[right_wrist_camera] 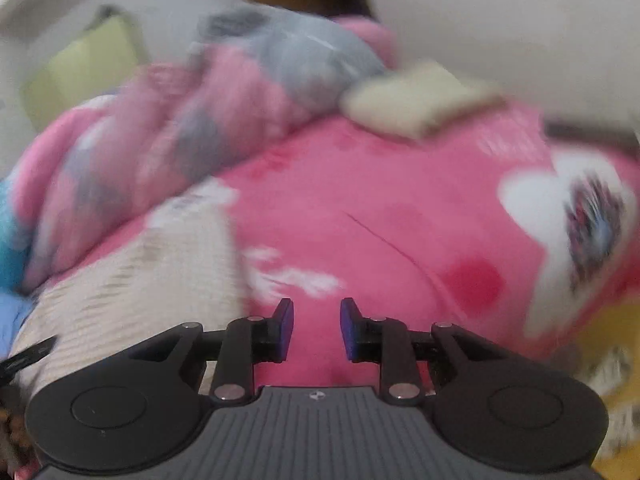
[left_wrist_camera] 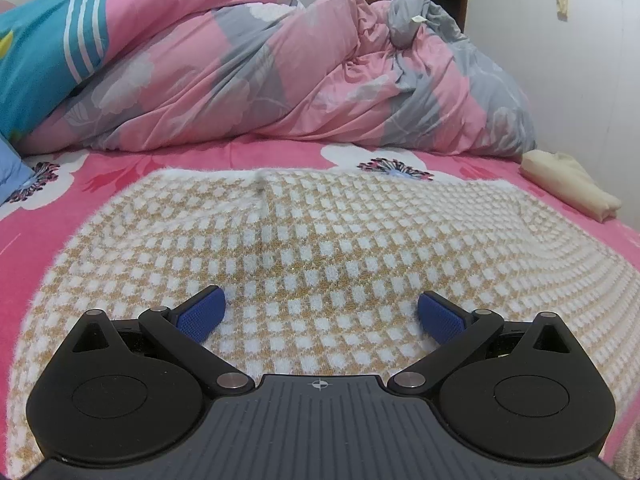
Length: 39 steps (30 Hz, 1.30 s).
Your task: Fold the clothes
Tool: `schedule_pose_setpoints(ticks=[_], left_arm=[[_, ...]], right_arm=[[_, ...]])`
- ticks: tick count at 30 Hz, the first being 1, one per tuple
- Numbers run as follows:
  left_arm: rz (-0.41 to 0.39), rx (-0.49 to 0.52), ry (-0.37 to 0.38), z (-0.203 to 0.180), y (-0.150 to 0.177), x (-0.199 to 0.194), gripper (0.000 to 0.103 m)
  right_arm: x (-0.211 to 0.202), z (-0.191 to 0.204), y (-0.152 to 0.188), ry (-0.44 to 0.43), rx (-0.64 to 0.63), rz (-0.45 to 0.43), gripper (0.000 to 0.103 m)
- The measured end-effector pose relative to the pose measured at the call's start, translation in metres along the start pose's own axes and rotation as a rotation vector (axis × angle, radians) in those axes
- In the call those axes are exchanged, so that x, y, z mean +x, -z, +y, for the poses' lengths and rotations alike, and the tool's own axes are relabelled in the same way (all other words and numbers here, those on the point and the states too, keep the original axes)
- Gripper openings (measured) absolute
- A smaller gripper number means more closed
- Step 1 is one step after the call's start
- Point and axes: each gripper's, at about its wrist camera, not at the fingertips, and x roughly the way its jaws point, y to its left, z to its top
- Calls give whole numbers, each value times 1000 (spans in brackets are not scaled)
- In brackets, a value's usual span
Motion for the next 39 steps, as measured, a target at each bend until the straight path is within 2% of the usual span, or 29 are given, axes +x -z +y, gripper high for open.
schedule_pose_setpoints(ticks=[3, 6, 7, 9, 10, 12, 15, 17, 18, 19, 22, 24, 27, 29, 31, 33, 36, 37, 39], left_arm=[[-3, 2, 0, 0, 0, 0, 103], [-5, 6, 1, -1, 1, -1, 103], [-7, 8, 3, -1, 1, -1, 103], [-15, 12, 9, 0, 2, -2, 103], [-18, 14, 10, 1, 3, -2, 103], [-24, 13, 14, 2, 3, -2, 103], [-31, 12, 18, 3, 4, -2, 103], [-33, 9, 22, 4, 4, -2, 103], [-33, 7, 24, 4, 3, -3, 103], [-32, 6, 29, 5, 3, -3, 103], [-25, 2, 54, 9, 2, -4, 103], [-21, 3, 64, 10, 1, -5, 103], [-18, -23, 88, 16, -2, -8, 103], [-20, -67, 102, 22, -4, -13, 102], [-26, -125, 112, 32, -7, -23, 102], [-37, -182, 120, 42, -8, -34, 102], [-59, -266, 97, 67, -10, -57, 102], [-60, -289, 82, 75, -10, -65, 102], [-68, -325, 50, 88, -10, -80, 102]], right_arm=[[-23, 64, 15, -115, -258, -93, 27], [-13, 117, 44, -182, -512, -121, 26], [5, 123, 54, -135, -575, -87, 27], [51, 113, 73, -23, -661, 65, 26], [49, 103, 74, -68, -642, 33, 26], [42, 114, 55, -35, -611, 90, 25], [11, 144, 34, -77, -620, -37, 26], [-1, 161, 30, -206, -588, -103, 27], [5, 167, 35, -250, -582, -107, 28], [13, 174, 40, -291, -577, -109, 33], [82, 177, 79, -176, -667, 105, 36], [82, 177, 69, -187, -636, 103, 35], [50, 192, 44, -198, -589, 26, 32], [34, 202, 40, -326, -585, -67, 33], [39, 210, 52, -417, -603, -88, 35], [82, 222, 77, -365, -672, 45, 35], [103, 213, 82, -347, -692, 67, 35], [97, 218, 70, -319, -663, 100, 33], [75, 227, 49, -331, -637, 54, 30]])
